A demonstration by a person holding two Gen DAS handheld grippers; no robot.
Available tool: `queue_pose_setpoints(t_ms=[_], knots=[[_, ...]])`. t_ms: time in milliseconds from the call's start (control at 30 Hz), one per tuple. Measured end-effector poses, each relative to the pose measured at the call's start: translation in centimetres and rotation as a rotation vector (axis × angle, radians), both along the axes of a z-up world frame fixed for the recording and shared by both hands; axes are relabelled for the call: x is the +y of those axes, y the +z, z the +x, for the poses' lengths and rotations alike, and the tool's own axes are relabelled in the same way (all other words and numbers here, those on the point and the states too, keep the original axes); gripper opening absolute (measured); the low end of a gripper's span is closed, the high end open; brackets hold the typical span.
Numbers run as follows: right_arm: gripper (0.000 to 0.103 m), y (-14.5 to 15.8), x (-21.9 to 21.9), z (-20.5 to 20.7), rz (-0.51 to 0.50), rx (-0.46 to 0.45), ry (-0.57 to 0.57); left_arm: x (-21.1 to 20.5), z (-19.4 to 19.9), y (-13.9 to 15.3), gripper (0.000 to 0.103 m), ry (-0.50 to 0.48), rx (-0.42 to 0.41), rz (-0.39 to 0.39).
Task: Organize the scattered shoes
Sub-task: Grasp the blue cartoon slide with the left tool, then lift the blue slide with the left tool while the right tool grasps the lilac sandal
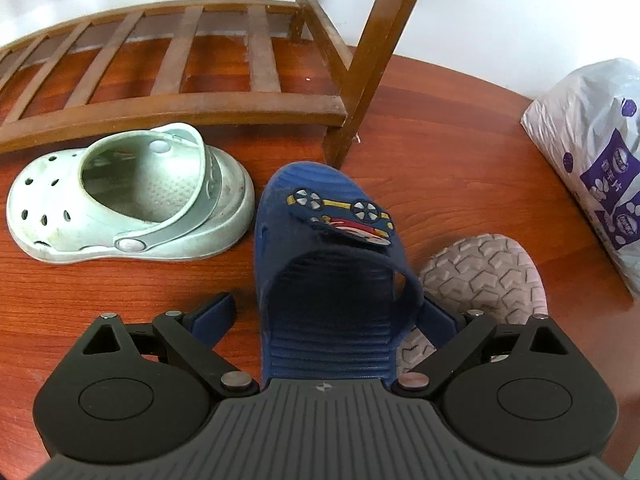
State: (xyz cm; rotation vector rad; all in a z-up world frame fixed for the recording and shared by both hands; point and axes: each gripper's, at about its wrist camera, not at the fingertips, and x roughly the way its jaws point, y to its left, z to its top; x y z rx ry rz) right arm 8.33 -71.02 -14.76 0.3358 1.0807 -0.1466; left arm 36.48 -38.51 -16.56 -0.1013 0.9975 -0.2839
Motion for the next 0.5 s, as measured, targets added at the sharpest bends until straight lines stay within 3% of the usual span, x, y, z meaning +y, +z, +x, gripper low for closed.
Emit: queue_pose_setpoints(t_ms=[167,500], knots=[[0.096,0.1,-0.1,-0.1,-0.003,-0.002,-0.001,-0.3,-0.4,0.2,0.079,-0.011,-0.024,0.019],[0.096,0.6,1.1,1.9,0.017,-0.04,0.067,1.7,-3.0,2.6,0.077,-0.013,-0.035,-0.013]])
